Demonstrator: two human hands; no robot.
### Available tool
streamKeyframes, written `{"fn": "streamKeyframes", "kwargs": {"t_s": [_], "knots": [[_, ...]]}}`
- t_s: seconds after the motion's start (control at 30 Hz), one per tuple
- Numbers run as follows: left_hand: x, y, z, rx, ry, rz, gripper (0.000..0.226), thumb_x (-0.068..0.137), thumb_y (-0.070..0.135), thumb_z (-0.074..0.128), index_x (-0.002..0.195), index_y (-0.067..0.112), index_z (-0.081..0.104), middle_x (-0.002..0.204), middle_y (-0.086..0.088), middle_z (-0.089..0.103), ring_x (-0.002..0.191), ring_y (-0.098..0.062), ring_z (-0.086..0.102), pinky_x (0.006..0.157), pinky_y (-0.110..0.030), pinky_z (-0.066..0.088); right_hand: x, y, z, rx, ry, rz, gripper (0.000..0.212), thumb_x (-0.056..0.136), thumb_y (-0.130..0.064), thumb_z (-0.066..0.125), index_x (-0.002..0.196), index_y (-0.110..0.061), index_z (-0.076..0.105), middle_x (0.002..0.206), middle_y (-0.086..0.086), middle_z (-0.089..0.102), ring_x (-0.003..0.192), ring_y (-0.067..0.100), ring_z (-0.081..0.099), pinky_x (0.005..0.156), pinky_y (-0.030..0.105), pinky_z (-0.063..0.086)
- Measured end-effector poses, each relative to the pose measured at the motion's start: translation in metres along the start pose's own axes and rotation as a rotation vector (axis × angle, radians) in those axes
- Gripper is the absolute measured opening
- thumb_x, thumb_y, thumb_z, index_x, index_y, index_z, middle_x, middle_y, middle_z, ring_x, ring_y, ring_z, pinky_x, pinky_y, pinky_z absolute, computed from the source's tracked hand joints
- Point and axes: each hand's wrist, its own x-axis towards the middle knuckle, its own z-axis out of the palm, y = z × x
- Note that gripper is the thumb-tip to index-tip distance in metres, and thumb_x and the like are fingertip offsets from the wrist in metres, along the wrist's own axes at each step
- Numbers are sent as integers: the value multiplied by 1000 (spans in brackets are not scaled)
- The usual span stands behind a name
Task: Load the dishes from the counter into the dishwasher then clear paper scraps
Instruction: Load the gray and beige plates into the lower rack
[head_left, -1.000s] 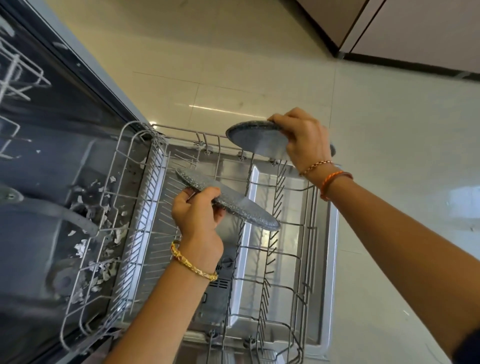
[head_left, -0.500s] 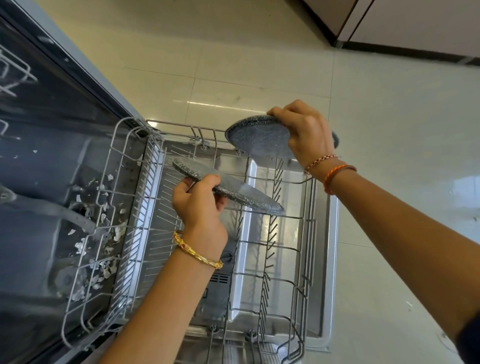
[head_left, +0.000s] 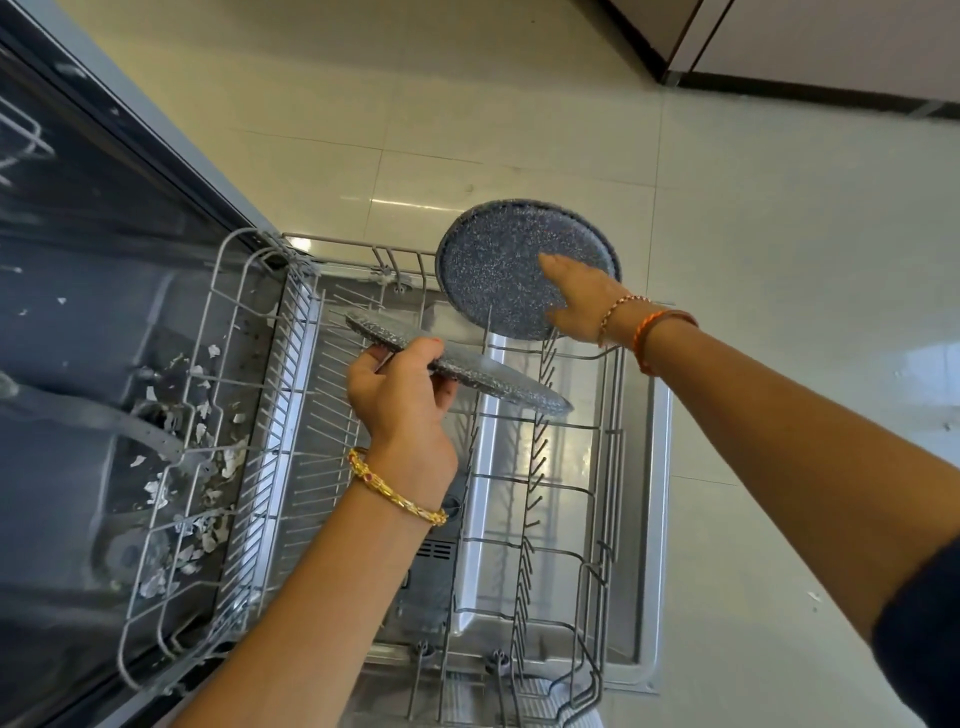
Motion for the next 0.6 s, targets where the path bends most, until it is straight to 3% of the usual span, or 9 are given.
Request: {"fn": "streamKeyframes", "kwargs": {"t_s": [0.1,0.17,0.27,0.33,0.4,0.47,0.5,0.53,0.6], "knots": [[1,0,1,-31,-16,6,51,79,-5,60,128,2,46,92,-6,57,74,-17,56,44,-15,49,-20,-1,14,278,129,-55,50,96,-24,46,142,-11,31,147,10,34,133,24,35,106,31,30],[3,2,3,-43,-32,20,61,80,-7,59,135,8,38,93,-7,55,74,-18,56,45,-17,50,-38,-2,21,574,101,-103,43,96,-37,41,133,-15,46,131,9,53,120,21,50,96,27,38],[8,10,7,-62,-67,29,78,80,-8,56,142,30,26,107,-8,51,76,-17,55,54,-22,53,-64,0,28,761,100,-230,70,73,-76,40,117,-24,57,99,-11,63,88,-10,57,79,8,44],[11,15,12,-82,-106,-8,74,82,-8,55,142,27,30,107,-9,53,77,-16,56,59,-24,55,-71,7,31,696,189,-271,77,57,-82,48,115,-32,54,104,-16,60,90,-12,55,82,7,44],[13,18,18,-89,-139,-54,68,82,-7,56,140,21,36,106,-10,56,78,-17,57,64,-28,58,-72,17,34,521,314,-282,63,67,-66,60,119,-30,55,111,-9,63,102,7,60,91,22,48],[14,22,25,-32,-180,-79,55,83,-4,58,133,11,43,107,-13,58,80,-18,61,65,-28,59,-67,26,36,347,525,-282,36,79,-20,65,115,-15,64,101,6,70,91,26,67,82,37,54],[15,24,28,26,-220,-78,44,83,-1,59,125,7,49,103,-13,60,78,-18,62,60,-25,59,-65,29,35,311,617,-231,32,79,-3,61,111,-9,66,94,12,72,83,31,68,77,39,54],[16,25,32,117,-261,-63,32,84,4,61,115,5,53,97,-12,61,76,-18,63,56,-21,57,-61,31,33,307,666,-166,32,79,4,58,107,-7,67,88,15,72,78,34,68,74,40,54],[21,27,37,475,-316,107,31,83,19,65,111,7,56,96,-7,61,76,-17,62,60,-20,57,-56,36,28,316,716,-75,30,80,4,54,104,-5,68,86,17,71,78,34,67,73,37,52]]}}
